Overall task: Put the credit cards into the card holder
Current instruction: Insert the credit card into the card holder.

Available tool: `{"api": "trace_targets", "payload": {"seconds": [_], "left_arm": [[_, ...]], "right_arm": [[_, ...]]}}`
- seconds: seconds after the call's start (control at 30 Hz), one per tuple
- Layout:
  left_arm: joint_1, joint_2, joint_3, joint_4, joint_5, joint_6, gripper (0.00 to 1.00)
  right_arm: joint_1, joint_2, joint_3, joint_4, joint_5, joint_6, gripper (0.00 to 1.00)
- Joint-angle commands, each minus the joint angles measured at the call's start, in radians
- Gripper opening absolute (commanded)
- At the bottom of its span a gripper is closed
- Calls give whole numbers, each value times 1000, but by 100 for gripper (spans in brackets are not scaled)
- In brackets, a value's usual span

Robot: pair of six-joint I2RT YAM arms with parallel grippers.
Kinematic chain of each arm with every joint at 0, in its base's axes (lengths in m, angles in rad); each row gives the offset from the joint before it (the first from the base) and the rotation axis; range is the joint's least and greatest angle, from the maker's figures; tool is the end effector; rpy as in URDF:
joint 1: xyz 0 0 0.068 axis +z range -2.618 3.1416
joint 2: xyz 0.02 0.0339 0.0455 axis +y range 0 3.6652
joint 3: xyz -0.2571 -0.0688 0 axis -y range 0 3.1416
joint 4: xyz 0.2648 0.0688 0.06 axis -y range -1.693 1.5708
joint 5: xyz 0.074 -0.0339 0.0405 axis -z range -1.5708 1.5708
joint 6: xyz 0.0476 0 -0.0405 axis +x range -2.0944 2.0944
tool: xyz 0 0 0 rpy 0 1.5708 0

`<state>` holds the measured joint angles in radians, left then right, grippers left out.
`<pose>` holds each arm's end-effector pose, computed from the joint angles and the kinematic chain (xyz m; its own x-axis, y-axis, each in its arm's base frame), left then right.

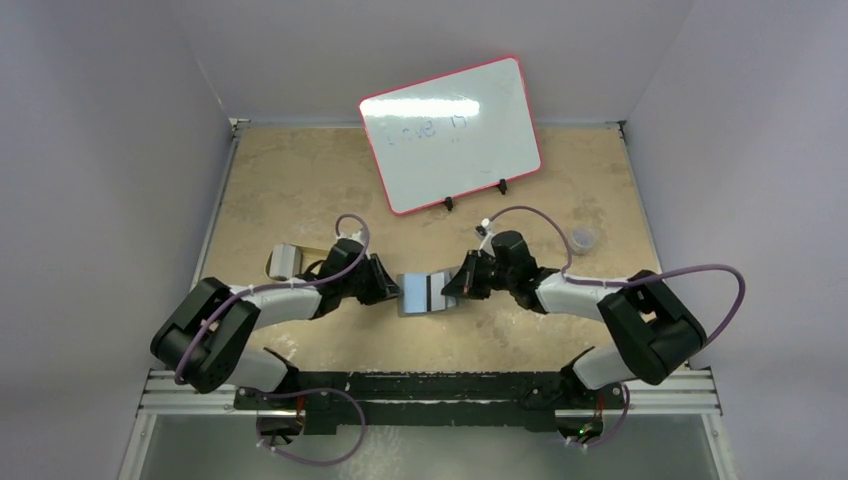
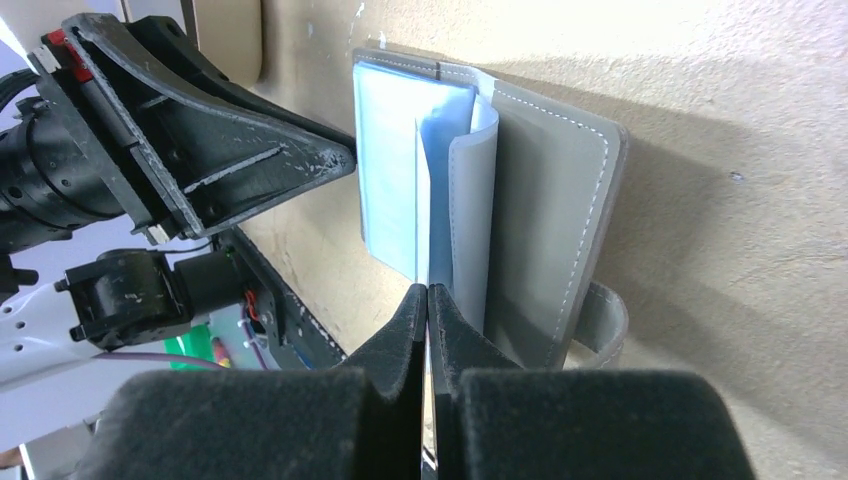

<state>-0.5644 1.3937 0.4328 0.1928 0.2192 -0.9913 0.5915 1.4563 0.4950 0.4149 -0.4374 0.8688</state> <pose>0.2160 -0.1490 0.1002 -0.8689 -0.4165 -0.2674 -0.1329 0.7168 -0.6845 0.2307 0.1793 0.1253 -0.8936 0.2330 -0.3837 -0.1908 0.5765 0.7945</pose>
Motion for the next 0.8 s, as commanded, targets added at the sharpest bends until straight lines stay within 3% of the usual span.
{"api": "trace_targets", "payload": {"seconds": [0.0, 0.3, 0.77], "left_arm": [[-20, 31, 62, -13, -32, 52, 21], [-56, 52, 104, -107, -104, 99, 15], [-71, 58, 100, -127, -133, 104, 14]], "right_arm": [[-19, -35, 35, -26, -7, -33, 0], [-57, -67, 37, -46, -14, -43, 0], [-103, -74, 21, -40, -21, -53, 0]]}}
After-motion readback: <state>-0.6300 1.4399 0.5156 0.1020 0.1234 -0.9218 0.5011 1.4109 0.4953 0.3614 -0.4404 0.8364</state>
